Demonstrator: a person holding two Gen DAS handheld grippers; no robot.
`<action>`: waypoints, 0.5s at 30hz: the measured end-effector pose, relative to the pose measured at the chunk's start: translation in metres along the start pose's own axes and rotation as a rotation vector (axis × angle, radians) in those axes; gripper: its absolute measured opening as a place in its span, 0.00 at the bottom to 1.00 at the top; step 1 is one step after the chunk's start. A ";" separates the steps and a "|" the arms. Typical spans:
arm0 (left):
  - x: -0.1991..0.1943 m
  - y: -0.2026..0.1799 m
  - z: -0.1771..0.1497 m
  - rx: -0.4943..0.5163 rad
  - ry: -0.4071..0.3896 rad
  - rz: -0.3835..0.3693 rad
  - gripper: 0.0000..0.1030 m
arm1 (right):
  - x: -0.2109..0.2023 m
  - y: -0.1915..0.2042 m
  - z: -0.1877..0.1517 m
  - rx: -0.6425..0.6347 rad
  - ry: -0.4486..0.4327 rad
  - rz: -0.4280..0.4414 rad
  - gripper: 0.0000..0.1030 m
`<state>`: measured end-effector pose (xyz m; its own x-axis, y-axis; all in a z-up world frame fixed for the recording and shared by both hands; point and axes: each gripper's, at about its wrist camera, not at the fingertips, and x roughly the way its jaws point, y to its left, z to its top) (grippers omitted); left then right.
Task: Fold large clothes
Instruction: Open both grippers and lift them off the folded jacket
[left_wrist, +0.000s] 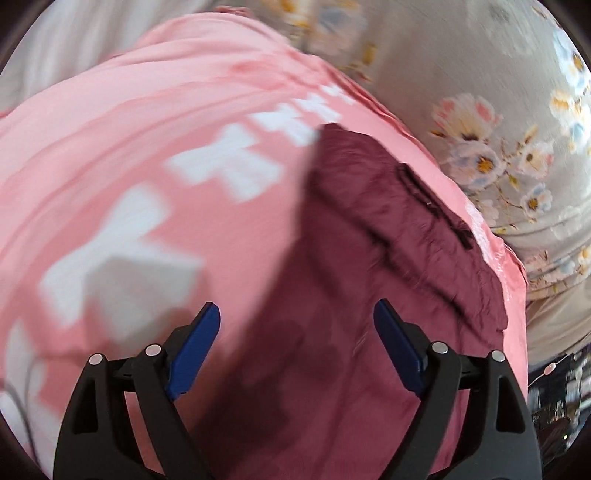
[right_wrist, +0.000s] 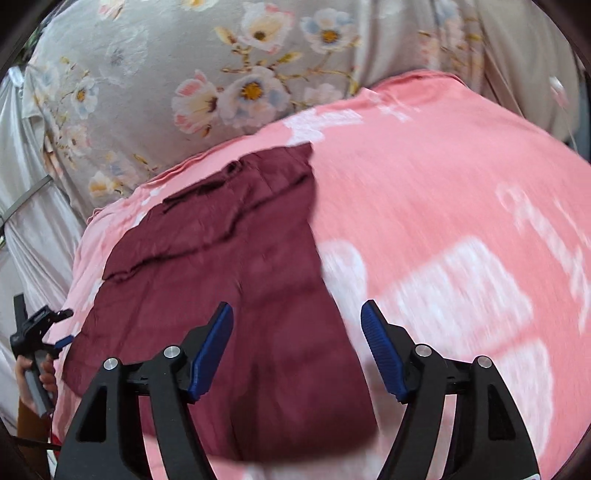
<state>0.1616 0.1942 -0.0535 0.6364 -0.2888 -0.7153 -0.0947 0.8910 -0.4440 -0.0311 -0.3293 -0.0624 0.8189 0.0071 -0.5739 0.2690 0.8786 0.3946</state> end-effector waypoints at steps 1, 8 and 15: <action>-0.007 0.007 -0.009 0.003 0.001 0.009 0.81 | -0.002 -0.005 -0.010 0.014 0.001 -0.003 0.71; -0.025 0.024 -0.051 -0.021 0.030 -0.043 0.87 | -0.005 -0.012 -0.042 0.065 0.005 0.026 0.74; -0.019 0.012 -0.058 -0.022 0.001 -0.057 0.82 | 0.002 -0.008 -0.040 0.127 0.000 0.098 0.74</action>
<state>0.1037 0.1900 -0.0763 0.6401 -0.3393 -0.6893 -0.0754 0.8651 -0.4960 -0.0518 -0.3169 -0.0958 0.8445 0.0900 -0.5280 0.2492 0.8065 0.5362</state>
